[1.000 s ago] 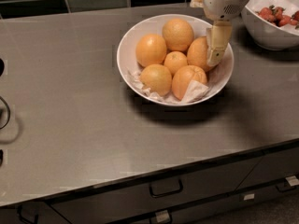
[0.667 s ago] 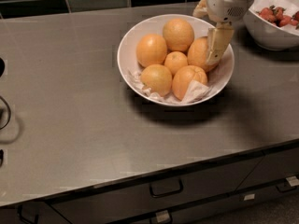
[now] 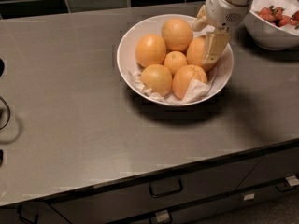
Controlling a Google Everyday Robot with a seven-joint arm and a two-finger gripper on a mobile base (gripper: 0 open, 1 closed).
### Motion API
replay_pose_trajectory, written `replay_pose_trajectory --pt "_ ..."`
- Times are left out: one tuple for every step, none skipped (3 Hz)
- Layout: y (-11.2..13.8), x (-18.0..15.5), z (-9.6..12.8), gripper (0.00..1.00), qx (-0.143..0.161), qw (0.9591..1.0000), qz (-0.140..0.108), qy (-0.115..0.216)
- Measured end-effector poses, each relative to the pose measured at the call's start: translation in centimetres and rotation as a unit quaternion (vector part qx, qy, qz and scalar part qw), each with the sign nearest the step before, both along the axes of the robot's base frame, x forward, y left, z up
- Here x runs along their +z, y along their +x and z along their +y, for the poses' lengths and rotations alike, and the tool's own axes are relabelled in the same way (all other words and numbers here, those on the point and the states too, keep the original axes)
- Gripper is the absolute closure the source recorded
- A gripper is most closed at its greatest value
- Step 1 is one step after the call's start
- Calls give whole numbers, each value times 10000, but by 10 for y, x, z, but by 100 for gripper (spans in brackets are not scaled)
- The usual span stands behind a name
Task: Pick orange from white bowl
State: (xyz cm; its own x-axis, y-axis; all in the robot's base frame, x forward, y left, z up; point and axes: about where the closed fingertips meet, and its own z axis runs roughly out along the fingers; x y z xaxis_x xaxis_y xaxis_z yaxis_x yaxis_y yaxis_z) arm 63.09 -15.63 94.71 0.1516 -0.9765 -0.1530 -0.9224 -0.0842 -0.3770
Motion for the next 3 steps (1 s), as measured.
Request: replay_pose_trajectory --pt "-1 -2 0 31 2 10000 24 5" --pt "-7 -4 -1 31 -26 10000 91 19" --pt "-12 -8 -4 32 -70 9998 158 22"
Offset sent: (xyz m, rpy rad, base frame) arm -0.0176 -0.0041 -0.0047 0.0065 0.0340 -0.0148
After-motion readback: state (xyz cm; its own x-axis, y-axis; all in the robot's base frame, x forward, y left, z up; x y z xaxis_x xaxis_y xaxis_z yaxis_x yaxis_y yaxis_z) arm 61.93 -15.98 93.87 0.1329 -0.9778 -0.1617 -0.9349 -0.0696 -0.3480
